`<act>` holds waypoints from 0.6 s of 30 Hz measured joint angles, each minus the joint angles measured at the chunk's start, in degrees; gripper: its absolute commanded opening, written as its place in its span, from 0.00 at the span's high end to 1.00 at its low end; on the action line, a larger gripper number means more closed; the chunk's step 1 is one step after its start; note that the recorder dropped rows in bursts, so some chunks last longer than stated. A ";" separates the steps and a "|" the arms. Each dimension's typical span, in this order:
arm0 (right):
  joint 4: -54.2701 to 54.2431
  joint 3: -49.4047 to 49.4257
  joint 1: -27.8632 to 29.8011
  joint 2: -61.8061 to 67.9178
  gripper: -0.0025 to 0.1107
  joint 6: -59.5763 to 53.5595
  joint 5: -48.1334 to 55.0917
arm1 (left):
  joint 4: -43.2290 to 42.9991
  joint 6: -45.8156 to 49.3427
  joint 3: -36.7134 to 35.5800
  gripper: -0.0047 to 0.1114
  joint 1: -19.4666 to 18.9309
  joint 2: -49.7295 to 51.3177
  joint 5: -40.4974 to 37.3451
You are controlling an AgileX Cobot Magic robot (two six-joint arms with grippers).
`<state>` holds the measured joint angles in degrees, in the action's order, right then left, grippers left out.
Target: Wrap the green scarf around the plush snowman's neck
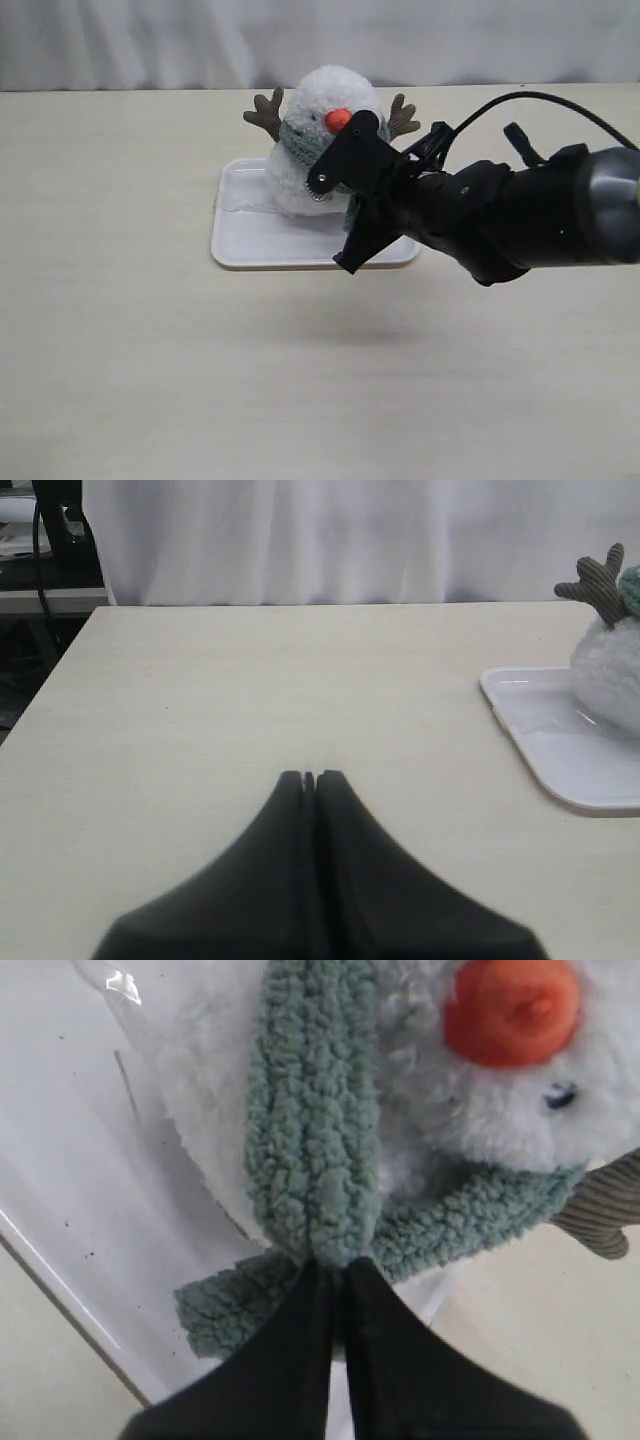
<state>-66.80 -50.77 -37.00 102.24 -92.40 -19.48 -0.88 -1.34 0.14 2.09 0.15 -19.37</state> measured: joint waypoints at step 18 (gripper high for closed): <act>-20.45 0.00 0.00 -3.42 0.46 0.00 11.71 | 0.00 0.00 0.00 0.96 0.00 0.00 0.00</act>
<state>-87.25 -50.77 -37.00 98.82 -92.40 -7.77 -0.88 -1.34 0.14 2.09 0.15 -19.37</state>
